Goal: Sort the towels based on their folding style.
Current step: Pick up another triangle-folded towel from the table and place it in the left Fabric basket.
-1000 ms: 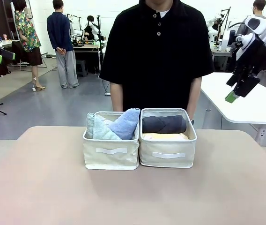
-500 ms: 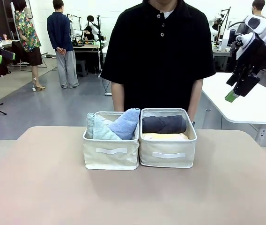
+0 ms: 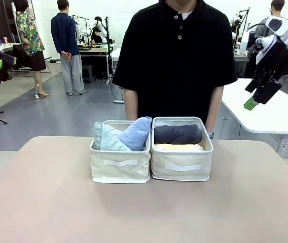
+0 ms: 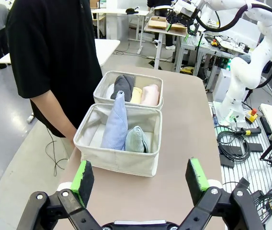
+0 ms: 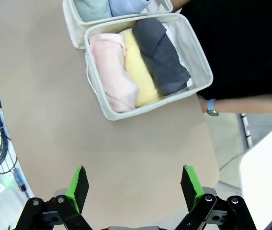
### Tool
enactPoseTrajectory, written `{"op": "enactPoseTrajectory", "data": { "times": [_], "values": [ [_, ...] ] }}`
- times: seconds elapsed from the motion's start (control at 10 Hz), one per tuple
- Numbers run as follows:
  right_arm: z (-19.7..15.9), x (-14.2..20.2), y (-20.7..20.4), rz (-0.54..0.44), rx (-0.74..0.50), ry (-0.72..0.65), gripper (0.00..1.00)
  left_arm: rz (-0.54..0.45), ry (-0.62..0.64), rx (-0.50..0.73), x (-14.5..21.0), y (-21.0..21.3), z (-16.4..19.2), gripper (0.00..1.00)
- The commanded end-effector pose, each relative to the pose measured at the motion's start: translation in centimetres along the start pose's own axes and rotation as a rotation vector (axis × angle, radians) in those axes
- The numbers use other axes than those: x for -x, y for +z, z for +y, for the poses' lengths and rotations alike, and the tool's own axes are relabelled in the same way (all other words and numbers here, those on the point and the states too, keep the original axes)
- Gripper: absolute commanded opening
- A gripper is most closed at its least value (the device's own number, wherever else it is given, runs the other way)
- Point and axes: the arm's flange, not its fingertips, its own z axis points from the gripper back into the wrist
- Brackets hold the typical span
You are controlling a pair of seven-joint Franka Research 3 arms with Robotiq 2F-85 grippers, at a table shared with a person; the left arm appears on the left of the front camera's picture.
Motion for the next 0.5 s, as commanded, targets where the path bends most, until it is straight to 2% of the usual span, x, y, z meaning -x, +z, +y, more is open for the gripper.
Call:
{"op": "enactPoseTrajectory", "data": {
  "times": [0.0, 0.2, 0.4],
  "values": [
    [-2.3, 3.1, 3.7, -0.142, -0.091, 0.033, 1.0, 0.024, 0.002, -0.008, 0.0, -0.2, -0.2, 1.0],
    [-6.3, 9.3, 8.8, -0.383, -0.149, 0.018, 1.0, 0.024, 0.002, -0.008, 0.0, -0.2, -0.2, 1.0],
    [-9.7, 15.4, 9.8, -0.541, -0.162, 0.051, 1.0, 0.024, 0.002, -0.008, 0.0, -0.2, -0.2, 1.0]
  ]
}}
